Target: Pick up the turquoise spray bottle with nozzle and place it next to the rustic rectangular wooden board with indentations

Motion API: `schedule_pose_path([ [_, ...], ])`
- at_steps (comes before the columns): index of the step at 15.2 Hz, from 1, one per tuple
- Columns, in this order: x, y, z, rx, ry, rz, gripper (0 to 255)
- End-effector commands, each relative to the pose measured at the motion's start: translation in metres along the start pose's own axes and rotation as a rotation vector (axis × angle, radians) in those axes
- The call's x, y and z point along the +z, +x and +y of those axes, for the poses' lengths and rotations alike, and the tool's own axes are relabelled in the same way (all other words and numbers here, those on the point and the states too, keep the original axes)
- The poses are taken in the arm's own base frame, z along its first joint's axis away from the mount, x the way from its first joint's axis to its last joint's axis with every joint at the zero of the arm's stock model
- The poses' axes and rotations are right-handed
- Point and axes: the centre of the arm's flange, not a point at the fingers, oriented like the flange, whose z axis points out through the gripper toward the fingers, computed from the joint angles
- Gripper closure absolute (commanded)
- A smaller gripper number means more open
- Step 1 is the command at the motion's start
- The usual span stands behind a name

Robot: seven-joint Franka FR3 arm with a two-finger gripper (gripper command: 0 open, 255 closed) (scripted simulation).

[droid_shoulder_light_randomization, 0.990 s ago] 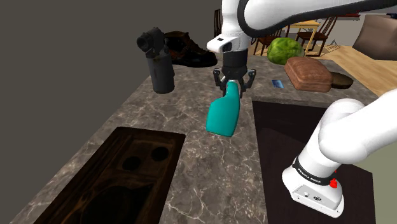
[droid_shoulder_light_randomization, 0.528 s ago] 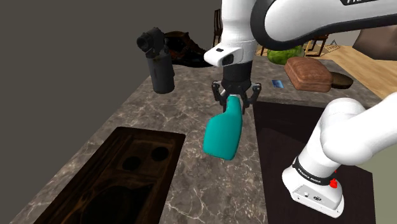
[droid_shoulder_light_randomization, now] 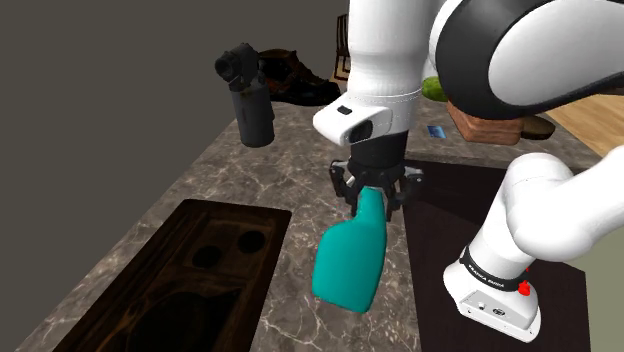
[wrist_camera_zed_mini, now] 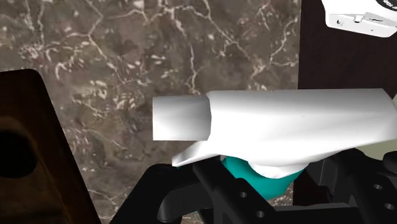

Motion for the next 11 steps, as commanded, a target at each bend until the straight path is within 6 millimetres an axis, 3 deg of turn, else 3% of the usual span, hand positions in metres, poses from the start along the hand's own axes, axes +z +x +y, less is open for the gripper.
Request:
schedule_pose_path([
  [1,-0.001,0.028,-0.002,0.001,0.000,0.001,255],
  [8,0.003,0.120,-0.015,0.001,0.000,0.001,255],
  [11,0.013,0.126,-0.015,0.001,0.000,0.001,255],
])
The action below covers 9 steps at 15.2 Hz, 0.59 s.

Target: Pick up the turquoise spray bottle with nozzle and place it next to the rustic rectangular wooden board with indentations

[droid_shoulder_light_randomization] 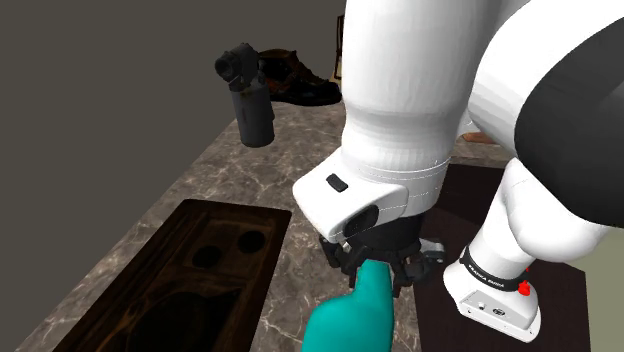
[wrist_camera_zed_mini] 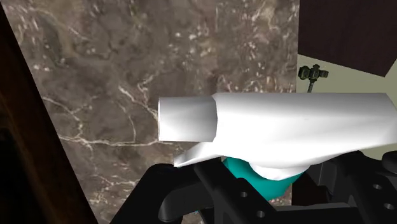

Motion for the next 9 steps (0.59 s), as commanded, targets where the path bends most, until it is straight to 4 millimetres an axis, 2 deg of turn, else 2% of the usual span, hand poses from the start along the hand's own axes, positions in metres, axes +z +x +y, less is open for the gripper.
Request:
schedule_pose_path([
  [1,0.009,0.002,0.000,0.001,0.000,0.000,255],
  [9,0.051,0.001,0.003,0.001,0.000,0.000,255],
])
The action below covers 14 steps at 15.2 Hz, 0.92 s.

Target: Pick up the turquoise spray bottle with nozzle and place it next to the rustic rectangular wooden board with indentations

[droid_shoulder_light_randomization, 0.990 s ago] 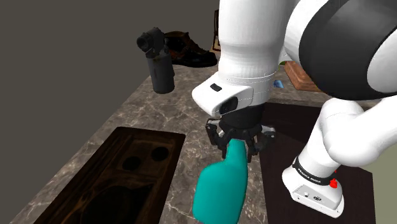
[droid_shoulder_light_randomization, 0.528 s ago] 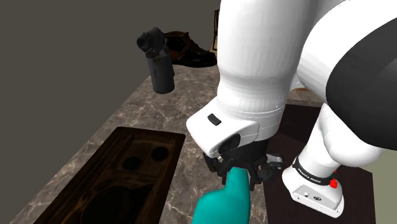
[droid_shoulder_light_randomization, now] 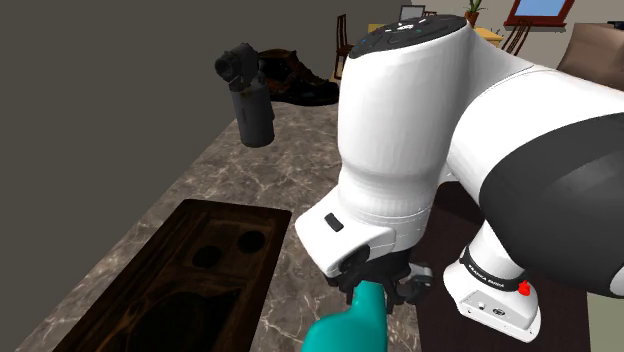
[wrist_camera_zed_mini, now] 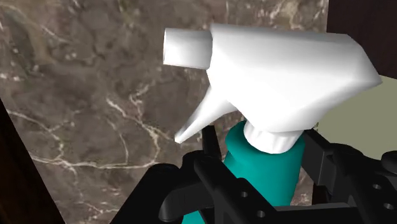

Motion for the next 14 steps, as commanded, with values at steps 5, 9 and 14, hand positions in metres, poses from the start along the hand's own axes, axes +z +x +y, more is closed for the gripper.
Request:
schedule_pose_path([
  [5,0.031,0.000,0.002,-0.001,0.000,0.000,255],
  [9,0.050,-0.001,0.004,-0.001,0.000,0.000,255],
  [14,0.050,-0.001,0.004,-0.001,0.000,0.000,255],
])
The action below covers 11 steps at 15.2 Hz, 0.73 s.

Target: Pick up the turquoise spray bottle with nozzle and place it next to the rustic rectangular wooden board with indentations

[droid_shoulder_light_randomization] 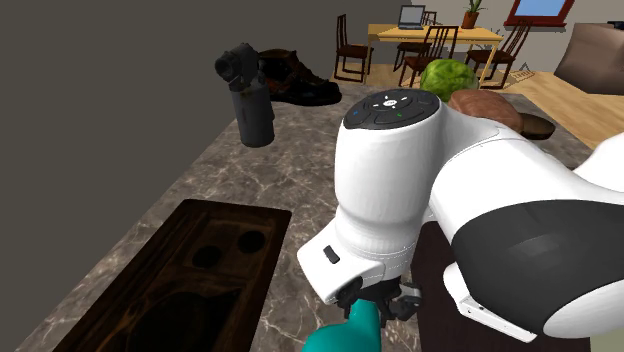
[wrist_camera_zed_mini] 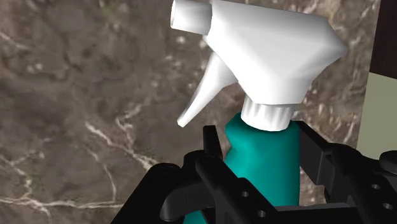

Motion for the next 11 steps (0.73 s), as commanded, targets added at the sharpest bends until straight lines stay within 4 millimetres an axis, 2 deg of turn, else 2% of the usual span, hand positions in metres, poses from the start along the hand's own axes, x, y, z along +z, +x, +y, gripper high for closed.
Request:
schedule_pose_path([
  [1,0.000,0.000,0.000,0.000,0.000,0.000,255],
  [2,0.000,0.000,0.000,0.000,0.000,0.000,255],
  [3,0.000,0.000,0.000,0.000,0.000,0.000,0],
  [8,0.000,0.000,0.000,0.000,0.000,0.000,0],
  [11,-0.040,0.000,0.000,0.000,0.000,0.000,0],
])
